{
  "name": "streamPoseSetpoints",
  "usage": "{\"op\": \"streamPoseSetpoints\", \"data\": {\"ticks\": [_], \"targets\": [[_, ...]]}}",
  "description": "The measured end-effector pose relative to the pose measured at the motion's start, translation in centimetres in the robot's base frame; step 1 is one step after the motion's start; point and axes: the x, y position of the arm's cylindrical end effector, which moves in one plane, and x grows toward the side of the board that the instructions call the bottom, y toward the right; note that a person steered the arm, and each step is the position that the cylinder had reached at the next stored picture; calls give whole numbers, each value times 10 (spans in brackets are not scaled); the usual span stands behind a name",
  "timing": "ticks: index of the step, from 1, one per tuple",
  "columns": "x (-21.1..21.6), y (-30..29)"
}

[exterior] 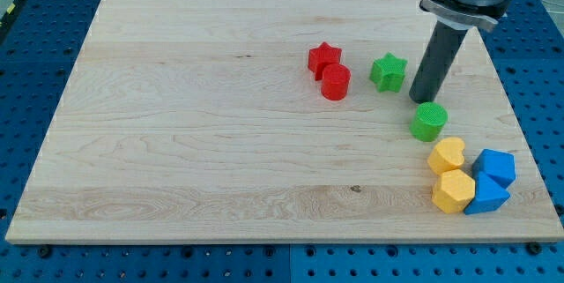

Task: Push the green star into the red star

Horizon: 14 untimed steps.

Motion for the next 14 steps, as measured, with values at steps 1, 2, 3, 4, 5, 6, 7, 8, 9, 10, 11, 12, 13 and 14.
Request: {"op": "streamPoseSetpoints", "data": {"ticks": [1,2,3,4,5,6,7,8,9,10,11,12,13,14], "targets": [[0,11],[0,20],[-17,21],[-20,21],[-26,16],[-44,-2],[-45,-2],[-25,0],[-17,0],[-17,-6],[-24,-14],[-24,-16],[-35,-32],[-38,-43]]}}
